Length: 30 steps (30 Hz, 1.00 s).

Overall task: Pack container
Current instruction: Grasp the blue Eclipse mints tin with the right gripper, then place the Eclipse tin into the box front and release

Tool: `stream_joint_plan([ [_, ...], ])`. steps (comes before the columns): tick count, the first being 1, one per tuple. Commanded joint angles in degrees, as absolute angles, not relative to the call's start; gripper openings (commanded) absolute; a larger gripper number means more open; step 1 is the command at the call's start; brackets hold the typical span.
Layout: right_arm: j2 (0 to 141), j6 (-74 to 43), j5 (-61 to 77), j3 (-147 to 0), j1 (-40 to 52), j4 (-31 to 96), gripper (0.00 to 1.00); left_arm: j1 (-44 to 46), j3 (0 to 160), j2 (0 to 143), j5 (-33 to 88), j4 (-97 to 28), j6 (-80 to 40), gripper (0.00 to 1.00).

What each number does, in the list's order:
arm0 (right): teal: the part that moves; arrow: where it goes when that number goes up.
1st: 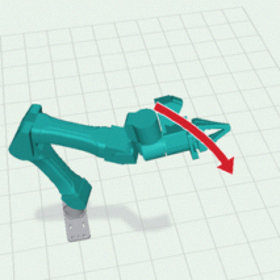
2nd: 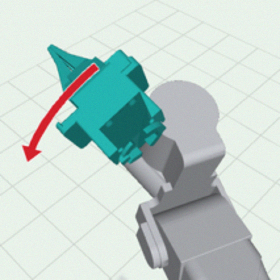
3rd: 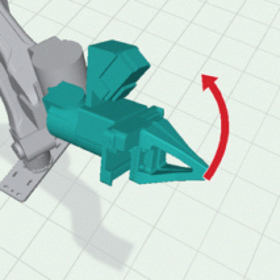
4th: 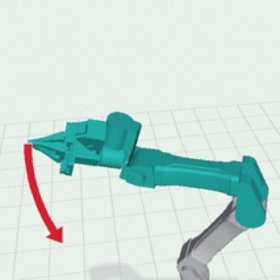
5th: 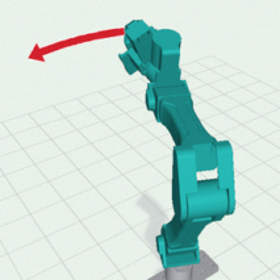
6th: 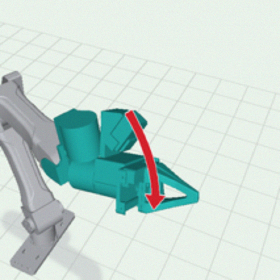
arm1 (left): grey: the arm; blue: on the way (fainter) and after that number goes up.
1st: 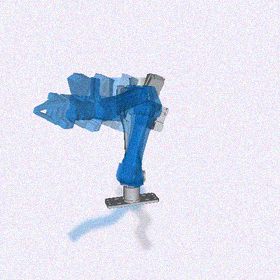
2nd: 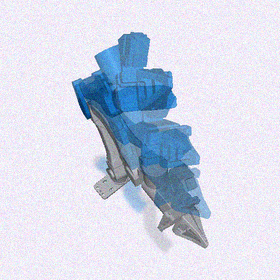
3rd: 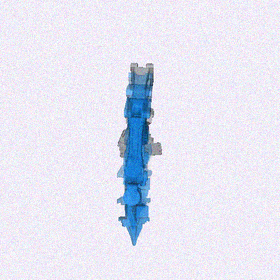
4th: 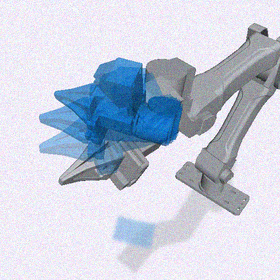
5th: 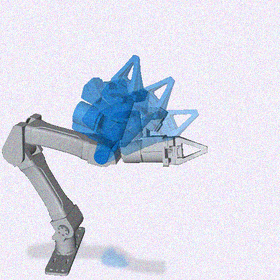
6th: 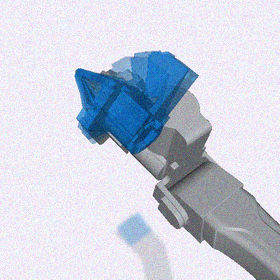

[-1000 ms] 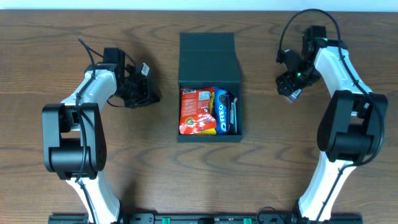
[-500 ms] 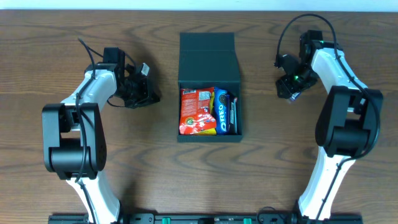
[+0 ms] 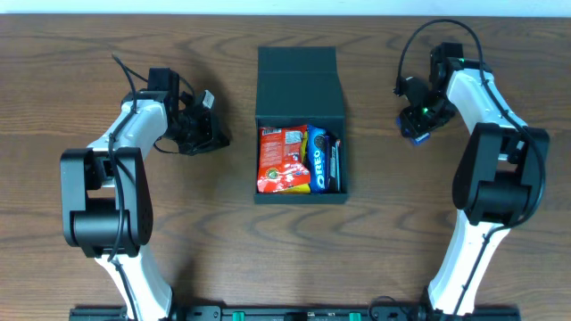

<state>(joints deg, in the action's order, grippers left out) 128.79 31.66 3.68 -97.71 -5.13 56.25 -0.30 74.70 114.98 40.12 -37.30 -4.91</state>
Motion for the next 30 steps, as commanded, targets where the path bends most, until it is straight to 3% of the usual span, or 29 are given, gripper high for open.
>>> stream_joint_plan([
  [1,130.1,30.4,4.3,-97.3,-5.9,56.3,0.34,-0.3,74.8,113.8,40.3,-37.5,-5.4,0.06],
  [6,130.1,25.8,4.4,-97.5,-5.9,56.1,0.20,-0.3,74.8,113.8,40.3,-37.5,-5.4,0.06],
  [9,130.0,20.8,4.9,-99.7,-5.6,57.2,0.17,-0.3,74.8,113.8,40.2,-37.4,-5.4,0.06],
  [14,129.8,14.8,6.3,-113.3,-3.3,66.4,0.01,-0.3,74.8,113.8,40.0,-37.4,-5.3,0.06],
  [22,129.8,2.2,12.5,-136.4,4.8,81.2,0.01,-0.3,74.8,113.8,40.0,-37.1,-5.1,0.06],
  [30,129.8,-13.4,9.9,-138.2,19.1,89.2,0.02,-0.3,74.8,113.8,40.0,-35.6,-4.7,0.06],
])
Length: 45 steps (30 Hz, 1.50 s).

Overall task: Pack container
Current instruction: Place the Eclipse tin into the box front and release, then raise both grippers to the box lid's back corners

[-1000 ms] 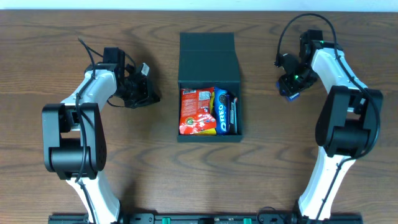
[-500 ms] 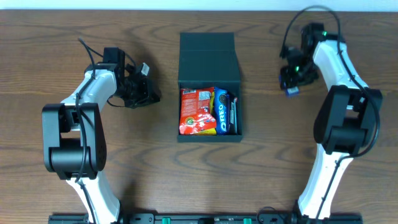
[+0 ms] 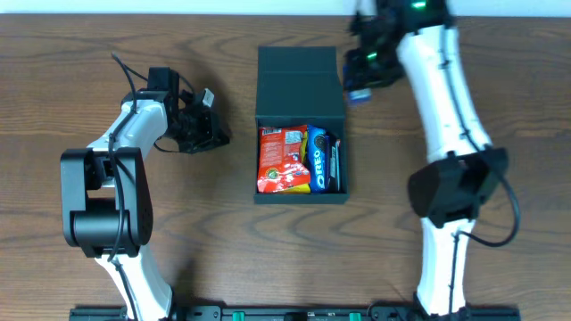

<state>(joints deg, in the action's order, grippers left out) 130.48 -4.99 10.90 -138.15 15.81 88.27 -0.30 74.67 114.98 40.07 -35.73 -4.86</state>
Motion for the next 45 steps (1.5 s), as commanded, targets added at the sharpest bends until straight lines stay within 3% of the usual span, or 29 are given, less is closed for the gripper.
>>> stream_joint_plan([
  [1,129.8,-14.7,7.8,-137.8,21.2,89.7,0.02,-0.3,74.8,113.8,40.0,-35.3,-4.7,0.06],
  [7,129.6,-21.4,2.2,-131.6,29.1,90.4,0.01,-0.3,74.8,113.8,40.1,-34.0,-3.9,0.06],
  [13,121.3,-20.6,-0.3,-129.9,29.3,93.4,0.02,-0.3,74.8,113.8,40.1,-34.2,-3.2,0.05],
  [15,114.3,-20.7,-3.2,-120.6,30.2,88.0,0.02,-0.3,74.8,113.8,40.1,-33.4,-3.2,0.06],
  [20,106.5,-20.9,4.5,-95.5,29.7,68.5,0.02,-0.3,74.8,113.8,40.3,-31.3,-3.2,0.06],
  [32,107.0,-31.1,3.5,-85.9,29.8,59.5,0.02,-0.3,74.8,113.8,40.3,-31.4,-3.2,0.06],
  [45,107.0,-31.1,4.8,-78.9,29.8,51.4,0.02,-0.3,74.8,113.8,40.5,-31.9,-3.9,0.06],
])
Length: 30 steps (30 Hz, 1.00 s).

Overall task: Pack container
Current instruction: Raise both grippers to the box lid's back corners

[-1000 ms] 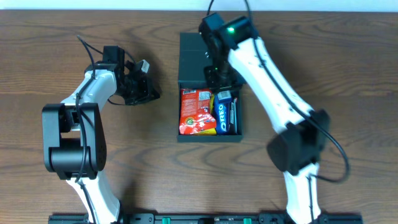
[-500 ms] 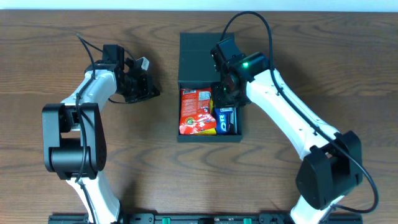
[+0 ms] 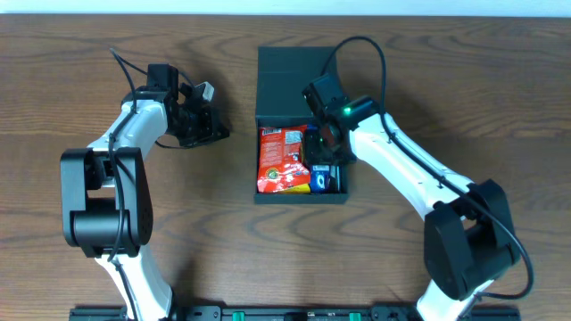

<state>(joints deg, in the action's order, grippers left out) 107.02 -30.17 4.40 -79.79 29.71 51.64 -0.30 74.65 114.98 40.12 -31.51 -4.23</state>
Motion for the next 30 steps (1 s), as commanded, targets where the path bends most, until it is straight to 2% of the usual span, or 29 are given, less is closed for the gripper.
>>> stream_joint_plan([
  [1,107.0,-30.3,4.8,-78.9,29.8,51.4,0.11,-0.3,74.8,113.8,40.5,-32.0,-3.9,0.06],
  [2,107.0,-29.5,4.8,-78.9,29.8,51.0,0.39,-0.3,74.8,113.8,40.5,-32.1,-3.9,0.06],
  [3,107.0,-29.0,4.8,-78.9,29.8,50.7,0.62,-0.3,74.8,113.8,40.5,-32.1,-3.8,0.06],
  [4,107.0,-29.0,4.8,-78.9,29.8,50.7,0.77,-0.3,74.8,113.8,40.5,-32.1,-3.9,0.06],
  [6,107.0,-29.0,4.8,-78.9,29.7,50.7,0.79,-0.3,74.8,113.8,40.5,-32.1,-3.9,0.06],
  [8,106.7,-29.0,4.8,-79.5,29.6,51.1,0.88,-0.3,74.8,113.8,40.5,-32.2,-3.9,0.06],
  [9,106.3,-28.3,4.8,-80.4,29.4,51.5,0.88,-0.3,74.8,113.8,40.5,-32.2,-3.8,0.06],
  [16,102.5,-24.9,3.9,-88.6,27.6,54.7,0.67,-0.3,77.3,113.8,40.5,-33.8,-3.9,0.06],
  [17,101.7,-24.4,3.2,-89.7,27.2,54.6,0.53,-0.3,77.8,113.8,40.5,-34.1,-3.8,0.06],
  [18,100.5,-24.3,1.3,-91.2,26.4,54.3,0.22,-0.3,78.4,113.8,40.6,-34.3,-3.8,0.06],
  [19,99.9,-24.1,0.3,-91.8,25.8,53.9,0.02,-0.2,78.8,113.8,41.2,-34.3,-3.8,0.06],
  [24,99.5,-22.0,2.3,-92.0,18.2,51.5,0.01,0.5,80.6,113.8,46.8,-30.9,-4.1,0.06],
  [30,109.7,-22.0,19.2,-92.0,7.2,48.9,0.01,0.6,80.7,114.3,44.6,-25.2,-13.6,0.06],
])
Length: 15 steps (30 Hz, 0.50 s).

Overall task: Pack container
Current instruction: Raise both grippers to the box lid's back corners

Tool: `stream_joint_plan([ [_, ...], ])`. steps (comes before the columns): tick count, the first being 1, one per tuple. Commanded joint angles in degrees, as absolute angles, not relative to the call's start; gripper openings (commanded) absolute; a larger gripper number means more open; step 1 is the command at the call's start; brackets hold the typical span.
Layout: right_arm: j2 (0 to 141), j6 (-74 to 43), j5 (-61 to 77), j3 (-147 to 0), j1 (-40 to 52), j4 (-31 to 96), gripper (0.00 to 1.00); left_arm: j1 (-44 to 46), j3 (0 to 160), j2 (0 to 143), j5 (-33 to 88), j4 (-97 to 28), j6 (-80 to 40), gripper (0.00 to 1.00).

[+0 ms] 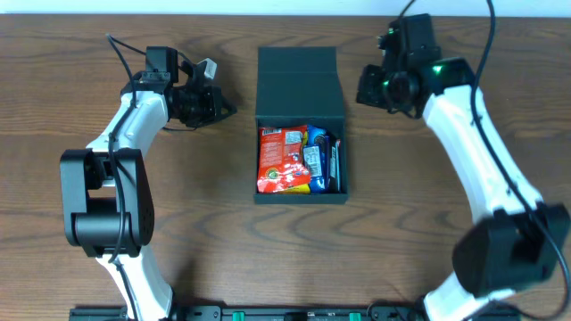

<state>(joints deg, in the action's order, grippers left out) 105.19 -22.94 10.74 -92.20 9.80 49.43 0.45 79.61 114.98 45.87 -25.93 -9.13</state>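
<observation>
A dark box [300,198] stands mid-table with its lid [299,80] folded back behind it. Inside lie a red snack bag [279,160] on the left and a blue Oreo pack [321,141] on the right. A small blue-and-white packet [312,161] rests on top of the Oreo pack. My right gripper [368,88] hangs to the right of the lid, holding nothing, its fingers apparently apart. My left gripper [221,104] sits left of the lid, also with nothing in it, its fingers spread.
The wooden table [178,232] stretches around the box. Both arm bases stand at the near edge, left and right. A cable loops above each wrist.
My right gripper was down in the right side of the box; it is now up beside the lid. The small blue packet stays in the box. My left gripper has shifted slightly away.
First my right gripper held a small blue packet far right of the box. Then it carried the packet beside the lid, then it was low in the box over the Oreo pack. Now the packet lies in the box and the gripper is clear.
</observation>
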Motion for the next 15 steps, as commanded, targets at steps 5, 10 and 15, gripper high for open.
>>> stream_joint_plan([
  [5,117.6,-22.0,28.4,-92.0,3.0,45.9,0.01,1.7,80.7,116.0,40.9,-20.6,-20.2,0.06],
  [10,122.9,-22.1,34.2,-92.0,0.6,41.8,0.01,1.8,83.9,121.4,42.2,-17.0,-25.5,0.06],
  [15,124.2,-22.4,34.1,-92.0,0.5,37.1,0.01,1.9,94.6,129.3,43.5,-22.4,-27.3,0.06],
])
